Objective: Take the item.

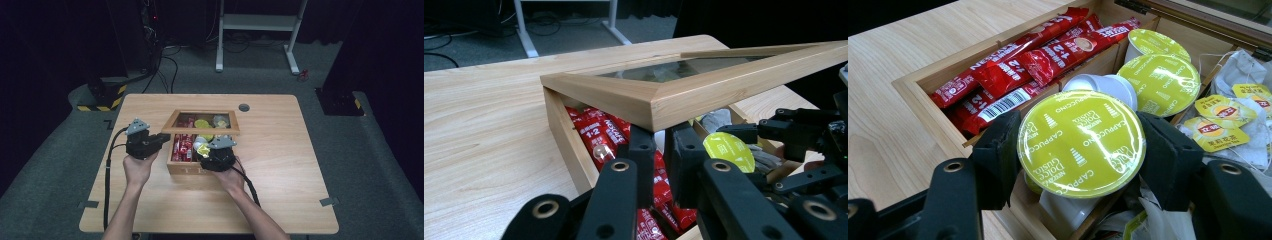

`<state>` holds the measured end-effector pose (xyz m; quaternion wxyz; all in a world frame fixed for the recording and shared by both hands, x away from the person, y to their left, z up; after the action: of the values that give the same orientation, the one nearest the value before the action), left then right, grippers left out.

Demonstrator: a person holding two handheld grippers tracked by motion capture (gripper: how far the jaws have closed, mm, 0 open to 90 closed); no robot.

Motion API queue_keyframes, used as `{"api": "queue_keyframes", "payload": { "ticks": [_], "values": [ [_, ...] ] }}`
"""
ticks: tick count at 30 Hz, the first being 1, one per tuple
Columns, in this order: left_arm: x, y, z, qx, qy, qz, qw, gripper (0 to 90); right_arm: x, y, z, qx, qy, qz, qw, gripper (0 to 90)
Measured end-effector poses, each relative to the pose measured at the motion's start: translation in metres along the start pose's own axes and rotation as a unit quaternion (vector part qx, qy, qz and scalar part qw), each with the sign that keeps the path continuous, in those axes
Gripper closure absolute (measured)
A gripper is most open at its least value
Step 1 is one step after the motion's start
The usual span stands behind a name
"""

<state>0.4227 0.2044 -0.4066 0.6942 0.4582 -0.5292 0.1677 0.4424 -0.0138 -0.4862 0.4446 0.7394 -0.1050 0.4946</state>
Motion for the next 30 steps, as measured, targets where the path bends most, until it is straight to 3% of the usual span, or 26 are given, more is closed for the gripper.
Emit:
{"api": "queue_keyframes", "payload": {
  "ticks": [30],
  "values": [
    [0.0,0.0,0.0,-0.001,0.002,0.003,1.0,82.4,0.002,0.017,0.009,0.007,-0.02,0.013,0.9997,38.2]
  ]
}}
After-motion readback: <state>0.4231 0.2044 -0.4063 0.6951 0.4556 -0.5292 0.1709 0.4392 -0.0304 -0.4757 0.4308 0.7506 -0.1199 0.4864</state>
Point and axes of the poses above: each handheld gripper's, and its own axes: y roughly backward along the jaws, x roughly out of its top, z roughly to its right, the point moved 4 cm from there along -y, roughly forward along the jaws, and after that the axes turned 10 degrees about -y, right-handed, at the moved point
